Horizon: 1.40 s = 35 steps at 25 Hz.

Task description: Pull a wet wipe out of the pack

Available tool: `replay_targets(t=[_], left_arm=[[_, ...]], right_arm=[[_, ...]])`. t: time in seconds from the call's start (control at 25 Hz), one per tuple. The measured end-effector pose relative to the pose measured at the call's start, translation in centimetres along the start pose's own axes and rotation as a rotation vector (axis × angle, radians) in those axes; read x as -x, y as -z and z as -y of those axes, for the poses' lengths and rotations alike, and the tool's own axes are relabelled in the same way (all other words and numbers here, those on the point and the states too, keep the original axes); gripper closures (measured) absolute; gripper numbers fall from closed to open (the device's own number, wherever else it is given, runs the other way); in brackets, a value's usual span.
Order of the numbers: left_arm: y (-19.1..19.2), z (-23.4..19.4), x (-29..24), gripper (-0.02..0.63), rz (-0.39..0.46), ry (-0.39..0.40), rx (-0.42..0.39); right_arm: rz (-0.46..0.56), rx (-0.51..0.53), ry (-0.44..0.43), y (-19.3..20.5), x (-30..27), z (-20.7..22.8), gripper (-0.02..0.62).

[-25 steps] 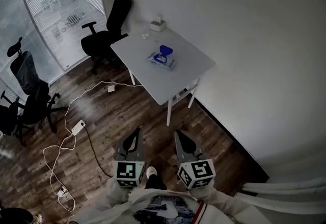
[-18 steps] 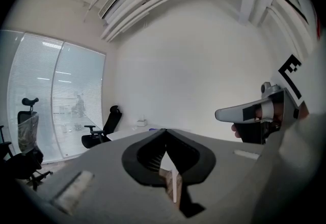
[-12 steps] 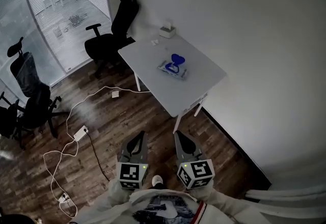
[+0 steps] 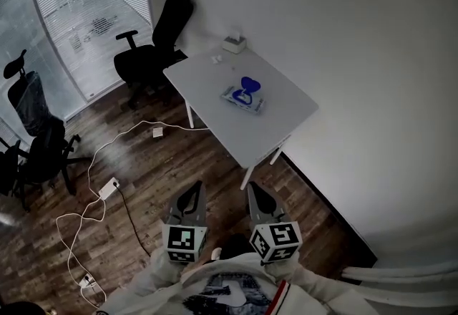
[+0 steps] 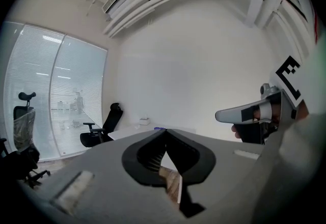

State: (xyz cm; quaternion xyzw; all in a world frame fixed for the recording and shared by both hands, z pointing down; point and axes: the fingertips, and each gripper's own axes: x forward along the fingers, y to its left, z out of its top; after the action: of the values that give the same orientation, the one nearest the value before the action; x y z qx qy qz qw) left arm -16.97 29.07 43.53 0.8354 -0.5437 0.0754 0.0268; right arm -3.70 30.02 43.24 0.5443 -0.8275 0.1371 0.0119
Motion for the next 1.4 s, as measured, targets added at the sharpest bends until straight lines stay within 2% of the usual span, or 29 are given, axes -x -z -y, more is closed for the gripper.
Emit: replay_targets(t=[0.24,0.56,0.84,1.08,1.24,1.4], left_arm=[[0.4,-0.7,-1.9,0.601,-0.015,0.007,0.002],[0.0,-3.6,-6.5,0.601,-0.035,-0.004,-0.021],[-0.5,-5.6,-12.9,0.601,-0.061,0.010,-0.032],[-2.3,-7.3,-19.3,0.601,-0.063,0.019,-0.048],[-3.2,-7.9,-23.7,0.601,-0.057,0.024,-0.032],[-3.0,-8.4,-27.4,0.601,-0.088,0.041,-0.046]], right_arm=[[0.015,-0.007,0.042,-0.6,-1.8,1.5,0.591],[0.027,-0.051,0.078,-1.2,-7.8,4.8,0.591],[0.016,-0.078,0.082,-2.5,-14.2,8.1,0.591],[0.040,-0.041,0.084,-5.3,-18.8,10.7,0.591],[0.029,-0.055,0.093,-5.9,-21.6,13.2,0.591],[0.015,-0.076,0.108,-6.3,-24.3,15.7,0.590]])
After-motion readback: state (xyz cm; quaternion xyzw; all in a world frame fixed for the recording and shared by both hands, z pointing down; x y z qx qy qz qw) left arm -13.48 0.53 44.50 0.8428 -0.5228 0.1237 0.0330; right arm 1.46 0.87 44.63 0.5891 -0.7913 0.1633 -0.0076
